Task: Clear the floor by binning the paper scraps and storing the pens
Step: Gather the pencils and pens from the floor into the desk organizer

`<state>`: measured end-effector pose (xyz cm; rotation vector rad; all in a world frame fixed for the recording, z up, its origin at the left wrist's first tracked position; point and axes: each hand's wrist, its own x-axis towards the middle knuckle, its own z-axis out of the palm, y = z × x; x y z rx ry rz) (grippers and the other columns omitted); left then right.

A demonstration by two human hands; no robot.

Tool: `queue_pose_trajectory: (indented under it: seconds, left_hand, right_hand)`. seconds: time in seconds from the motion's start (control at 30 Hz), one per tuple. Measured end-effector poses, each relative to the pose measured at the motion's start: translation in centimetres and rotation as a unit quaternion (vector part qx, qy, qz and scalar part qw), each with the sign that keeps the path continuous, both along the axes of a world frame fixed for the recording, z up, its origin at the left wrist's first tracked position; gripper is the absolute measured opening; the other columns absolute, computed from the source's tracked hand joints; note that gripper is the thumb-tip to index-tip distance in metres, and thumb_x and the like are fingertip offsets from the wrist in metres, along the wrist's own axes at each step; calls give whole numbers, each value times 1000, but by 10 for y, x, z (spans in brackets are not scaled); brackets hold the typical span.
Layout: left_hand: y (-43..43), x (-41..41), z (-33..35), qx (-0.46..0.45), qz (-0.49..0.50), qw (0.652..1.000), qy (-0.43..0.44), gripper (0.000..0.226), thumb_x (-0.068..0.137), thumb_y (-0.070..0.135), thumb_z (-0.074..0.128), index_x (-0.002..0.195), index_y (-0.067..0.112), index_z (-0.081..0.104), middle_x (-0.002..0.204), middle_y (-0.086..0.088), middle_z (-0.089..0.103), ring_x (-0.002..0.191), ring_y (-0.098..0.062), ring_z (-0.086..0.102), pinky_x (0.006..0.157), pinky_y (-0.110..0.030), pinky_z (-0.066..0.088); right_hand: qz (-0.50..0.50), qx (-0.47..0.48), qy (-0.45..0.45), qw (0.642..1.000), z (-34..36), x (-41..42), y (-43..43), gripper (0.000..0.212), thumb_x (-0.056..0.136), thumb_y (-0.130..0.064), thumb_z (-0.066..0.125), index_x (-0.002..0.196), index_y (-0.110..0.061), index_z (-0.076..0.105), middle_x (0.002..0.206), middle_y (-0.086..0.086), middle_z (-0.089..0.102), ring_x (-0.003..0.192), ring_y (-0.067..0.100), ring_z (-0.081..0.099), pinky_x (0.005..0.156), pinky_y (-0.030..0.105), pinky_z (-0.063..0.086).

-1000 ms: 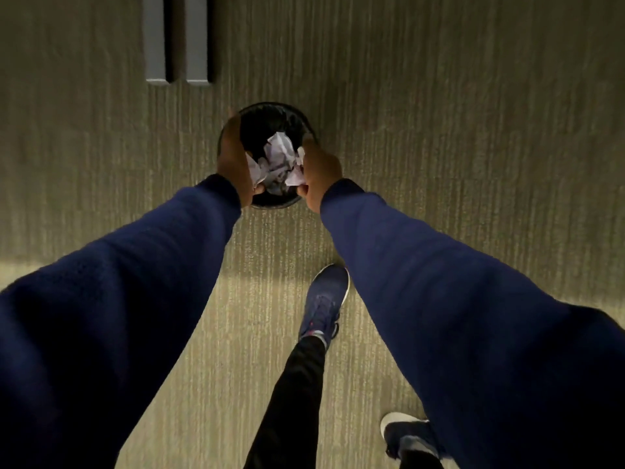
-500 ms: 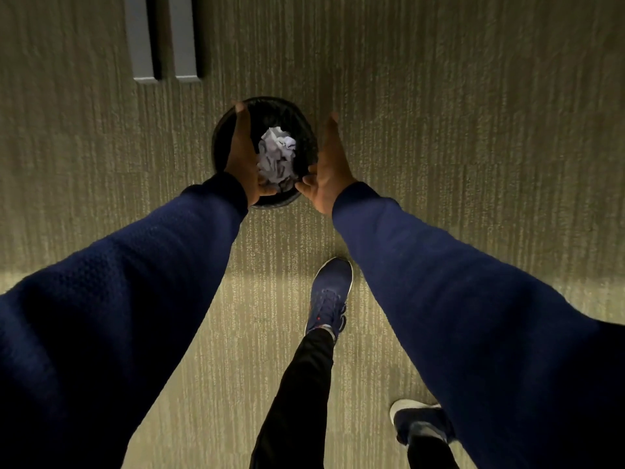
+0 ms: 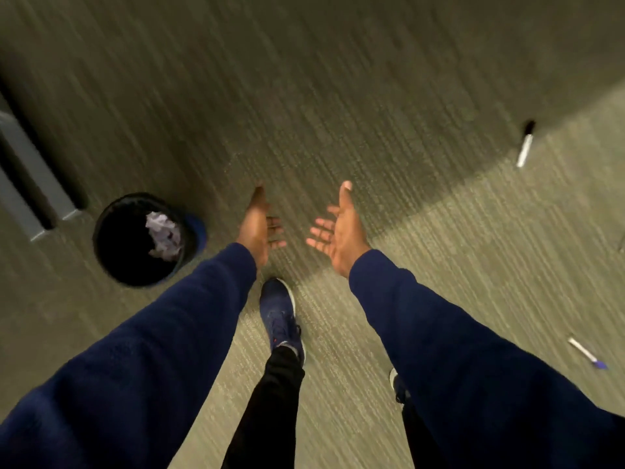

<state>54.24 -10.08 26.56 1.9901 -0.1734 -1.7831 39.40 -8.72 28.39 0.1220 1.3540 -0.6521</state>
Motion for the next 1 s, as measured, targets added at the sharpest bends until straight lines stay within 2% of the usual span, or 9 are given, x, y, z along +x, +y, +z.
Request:
queue_pose_trajectory:
  seconds: [0.2, 0.3, 0.4, 0.57, 0.8, 1.0]
  left_hand:
    - [10, -179, 22, -19, -146, 989, 10, 82, 86, 80, 41, 135, 15, 54, 115, -9, 60, 104, -25, 60, 85, -46, 54]
    - [26, -265, 35, -25, -213, 977, 14, 81, 85, 82, 41, 130, 16, 56, 114, -8, 61, 104, -25, 61, 80, -42, 54]
    - [48, -345, 46, -24, -272, 962, 19, 83, 80, 84, 43, 126, 17, 57, 117, -9, 62, 106, -25, 62, 76, -40, 55]
    - [86, -465, 57, 1, -363, 932, 23, 73, 84, 81, 45, 120, 19, 61, 121, -11, 62, 110, -27, 62, 84, -44, 56]
    - [129, -610, 72, 10, -466, 885, 20, 78, 91, 74, 42, 139, 13, 52, 129, -12, 58, 119, -29, 57, 102, -51, 50]
    - [143, -698, 69, 9, -527, 850, 24, 73, 93, 72, 43, 135, 14, 54, 128, -11, 58, 118, -27, 57, 101, -50, 50]
  right_hand:
    - [-115, 8, 21, 993, 24, -169, 60, 92, 87, -79, 43, 152, -13, 39, 146, 18, 48, 121, 31, 55, 93, 43, 52]
    - [-170, 20, 33, 985, 34, -248, 99, 91, 87, -78, 46, 152, -15, 40, 140, 15, 51, 118, 29, 55, 98, 44, 52]
    - [-229, 32, 39, 972, 45, -322, 138, 90, 87, -77, 46, 152, -15, 40, 140, 15, 51, 124, 31, 54, 99, 44, 51]
    - [-318, 42, 45, 946, 56, -431, 196, 89, 89, -75, 46, 152, -13, 39, 143, 16, 50, 125, 31, 53, 102, 45, 50]
    - [-394, 69, 52, 915, 62, -543, 262, 85, 91, -72, 48, 150, -11, 41, 143, 16, 50, 126, 32, 54, 105, 47, 50]
    - [-430, 90, 69, 896, 56, -606, 296, 84, 91, -70, 49, 151, -13, 41, 144, 16, 51, 126, 31, 54, 106, 47, 49]
